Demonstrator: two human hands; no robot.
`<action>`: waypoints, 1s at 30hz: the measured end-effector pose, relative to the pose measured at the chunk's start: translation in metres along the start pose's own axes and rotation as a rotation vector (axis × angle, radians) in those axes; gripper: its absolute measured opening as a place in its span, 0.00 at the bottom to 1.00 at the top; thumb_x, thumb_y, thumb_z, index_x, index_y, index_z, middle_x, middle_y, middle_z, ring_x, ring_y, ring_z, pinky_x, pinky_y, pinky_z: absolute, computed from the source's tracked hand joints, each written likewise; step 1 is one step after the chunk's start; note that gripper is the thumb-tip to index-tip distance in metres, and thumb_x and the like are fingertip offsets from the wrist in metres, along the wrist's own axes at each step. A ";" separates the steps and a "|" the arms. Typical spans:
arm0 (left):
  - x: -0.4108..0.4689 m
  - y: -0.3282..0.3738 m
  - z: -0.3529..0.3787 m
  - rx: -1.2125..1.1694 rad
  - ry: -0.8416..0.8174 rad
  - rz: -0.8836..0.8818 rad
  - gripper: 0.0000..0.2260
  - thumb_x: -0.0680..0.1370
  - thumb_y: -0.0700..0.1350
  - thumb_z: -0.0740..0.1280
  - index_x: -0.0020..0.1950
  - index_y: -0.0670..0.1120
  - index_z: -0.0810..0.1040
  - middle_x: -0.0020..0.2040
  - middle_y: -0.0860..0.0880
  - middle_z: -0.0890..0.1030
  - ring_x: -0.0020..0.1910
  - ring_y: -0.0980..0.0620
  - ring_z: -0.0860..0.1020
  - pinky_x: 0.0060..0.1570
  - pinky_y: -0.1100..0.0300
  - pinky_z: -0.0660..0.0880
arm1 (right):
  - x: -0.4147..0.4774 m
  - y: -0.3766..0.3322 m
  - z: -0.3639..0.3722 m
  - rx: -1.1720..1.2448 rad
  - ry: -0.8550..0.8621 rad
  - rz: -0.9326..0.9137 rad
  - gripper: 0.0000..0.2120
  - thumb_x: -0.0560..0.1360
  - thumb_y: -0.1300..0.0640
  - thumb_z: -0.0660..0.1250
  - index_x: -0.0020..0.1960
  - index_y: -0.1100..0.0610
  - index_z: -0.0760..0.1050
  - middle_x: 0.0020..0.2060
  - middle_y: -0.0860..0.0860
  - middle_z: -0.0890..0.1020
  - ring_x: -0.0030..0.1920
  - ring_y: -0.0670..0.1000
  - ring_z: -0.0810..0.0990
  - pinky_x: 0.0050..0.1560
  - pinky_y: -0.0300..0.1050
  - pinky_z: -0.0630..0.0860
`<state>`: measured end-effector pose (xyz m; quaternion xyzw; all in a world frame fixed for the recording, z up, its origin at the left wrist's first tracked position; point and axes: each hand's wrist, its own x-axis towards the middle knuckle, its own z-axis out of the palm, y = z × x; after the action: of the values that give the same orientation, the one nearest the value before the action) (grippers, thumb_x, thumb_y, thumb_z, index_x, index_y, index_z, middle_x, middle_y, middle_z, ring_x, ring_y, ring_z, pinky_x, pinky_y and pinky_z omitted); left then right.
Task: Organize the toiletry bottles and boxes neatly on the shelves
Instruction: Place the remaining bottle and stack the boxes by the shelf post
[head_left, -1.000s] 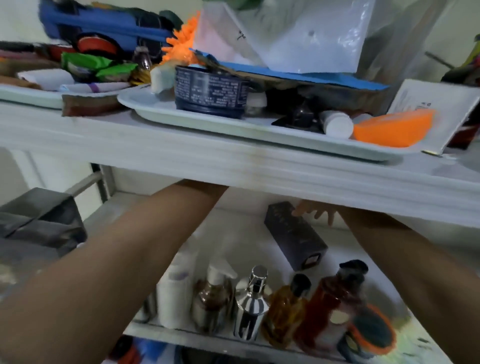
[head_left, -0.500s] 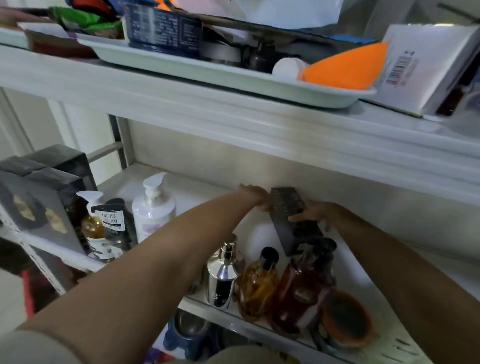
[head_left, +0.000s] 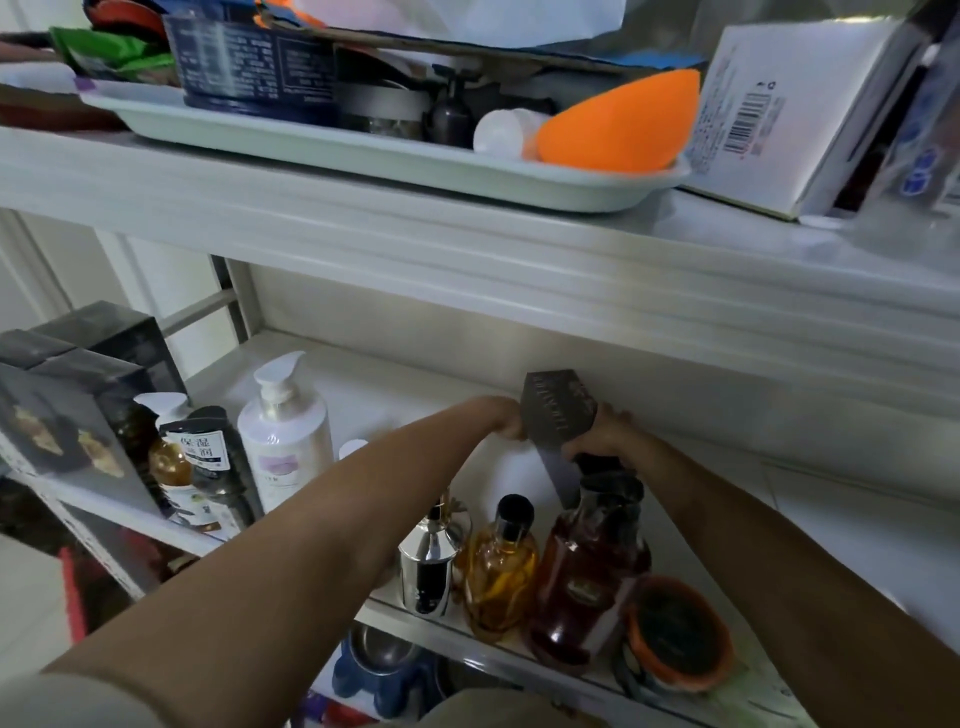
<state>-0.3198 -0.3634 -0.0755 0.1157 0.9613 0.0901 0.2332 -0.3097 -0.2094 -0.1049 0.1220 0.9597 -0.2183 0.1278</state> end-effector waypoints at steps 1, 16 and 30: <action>-0.001 0.001 -0.002 -0.034 0.018 0.002 0.19 0.83 0.44 0.55 0.72 0.36 0.64 0.72 0.39 0.66 0.69 0.43 0.67 0.63 0.57 0.64 | 0.000 0.000 0.001 0.021 -0.025 0.018 0.37 0.67 0.53 0.75 0.70 0.58 0.62 0.66 0.59 0.66 0.67 0.59 0.65 0.64 0.47 0.69; 0.024 -0.031 -0.016 -1.296 -0.123 -0.265 0.39 0.73 0.61 0.68 0.75 0.43 0.57 0.74 0.35 0.59 0.69 0.31 0.64 0.49 0.36 0.75 | 0.001 -0.017 -0.019 0.300 -0.066 -0.151 0.52 0.59 0.51 0.79 0.75 0.51 0.54 0.74 0.56 0.54 0.72 0.62 0.59 0.66 0.59 0.67; 0.011 -0.026 -0.049 -1.219 0.229 0.011 0.08 0.68 0.41 0.74 0.36 0.42 0.76 0.37 0.39 0.74 0.31 0.54 0.76 0.27 0.66 0.74 | 0.005 -0.021 -0.019 0.274 0.012 -0.313 0.52 0.62 0.62 0.79 0.75 0.57 0.49 0.66 0.59 0.66 0.64 0.58 0.69 0.55 0.50 0.72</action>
<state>-0.3572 -0.3912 -0.0431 -0.0439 0.7554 0.6359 0.1522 -0.3248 -0.2185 -0.0814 -0.0108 0.9290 -0.3634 0.0689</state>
